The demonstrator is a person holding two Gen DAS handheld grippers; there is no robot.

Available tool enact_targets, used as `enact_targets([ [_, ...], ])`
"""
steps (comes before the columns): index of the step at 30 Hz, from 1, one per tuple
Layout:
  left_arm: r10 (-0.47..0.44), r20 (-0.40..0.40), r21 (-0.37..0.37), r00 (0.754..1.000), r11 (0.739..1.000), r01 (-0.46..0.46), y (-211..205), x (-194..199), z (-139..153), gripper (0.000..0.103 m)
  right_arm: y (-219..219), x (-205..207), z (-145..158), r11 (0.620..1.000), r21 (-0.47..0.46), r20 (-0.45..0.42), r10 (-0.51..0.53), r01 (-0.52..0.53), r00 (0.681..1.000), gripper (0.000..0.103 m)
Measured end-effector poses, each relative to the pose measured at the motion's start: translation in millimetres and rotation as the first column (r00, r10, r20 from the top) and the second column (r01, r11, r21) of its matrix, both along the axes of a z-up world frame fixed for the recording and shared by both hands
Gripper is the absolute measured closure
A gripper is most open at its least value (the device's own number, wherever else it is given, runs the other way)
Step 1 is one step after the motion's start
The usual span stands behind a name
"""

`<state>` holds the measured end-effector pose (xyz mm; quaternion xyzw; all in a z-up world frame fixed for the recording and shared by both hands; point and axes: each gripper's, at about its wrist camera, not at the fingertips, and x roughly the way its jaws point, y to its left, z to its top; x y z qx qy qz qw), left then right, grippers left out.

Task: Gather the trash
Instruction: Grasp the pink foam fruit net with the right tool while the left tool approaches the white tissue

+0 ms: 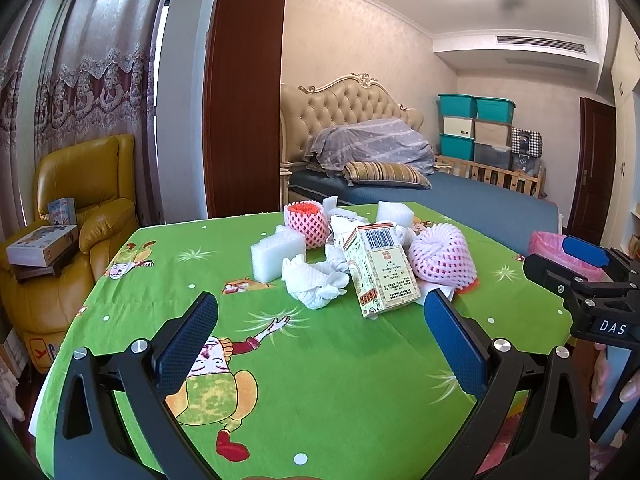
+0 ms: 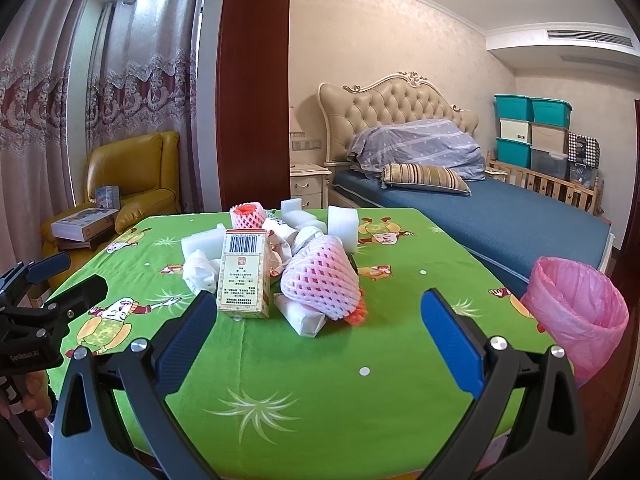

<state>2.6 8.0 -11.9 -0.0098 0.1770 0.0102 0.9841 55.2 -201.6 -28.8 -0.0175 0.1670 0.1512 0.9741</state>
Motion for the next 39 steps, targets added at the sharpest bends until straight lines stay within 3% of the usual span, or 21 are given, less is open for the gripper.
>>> enact_targets([
  [12, 0.011, -0.050, 0.008, 0.999, 1.000, -0.011, 5, 11, -11, 0.006, 4, 15, -12, 0.999, -0.036, -0.039, 0.000, -0.001, 0.999, 0.004],
  [21, 0.103, -0.119, 0.005, 0.988, 0.995, -0.103, 30, 38, -27, 0.006, 6, 70, -26, 1.000, -0.014, -0.128, 0.007, -0.009, 0.992, 0.004],
  [25, 0.076, -0.203, -0.057, 0.976, 0.994, -0.089, 45, 58, -38, 0.006, 21, 99, -31, 0.999, -0.039, -0.158, 0.009, -0.015, 0.987, 0.004],
  [31, 0.077, -0.233, -0.026, 0.969, 0.996, -0.085, 45, 85, -42, 0.006, 38, 132, -39, 0.996, -0.073, -0.204, 0.029, -0.044, 0.979, 0.004],
  [36, 0.049, -0.263, -0.080, 0.963, 0.994, -0.073, 43, 111, -41, 0.006, 48, 141, -43, 0.990, -0.130, -0.210, 0.018, -0.046, 0.978, 0.022],
  [38, 0.034, -0.288, -0.082, 0.957, 0.995, -0.060, 41, 124, -44, 0.006, 44, 144, -45, 0.992, -0.116, -0.219, 0.018, -0.045, 0.975, 0.033],
  [39, 0.027, -0.299, -0.079, 0.954, 0.995, -0.054, 40, 128, -46, 0.006, 42, 144, -47, 0.993, -0.109, -0.222, 0.022, -0.047, 0.975, 0.045],
])
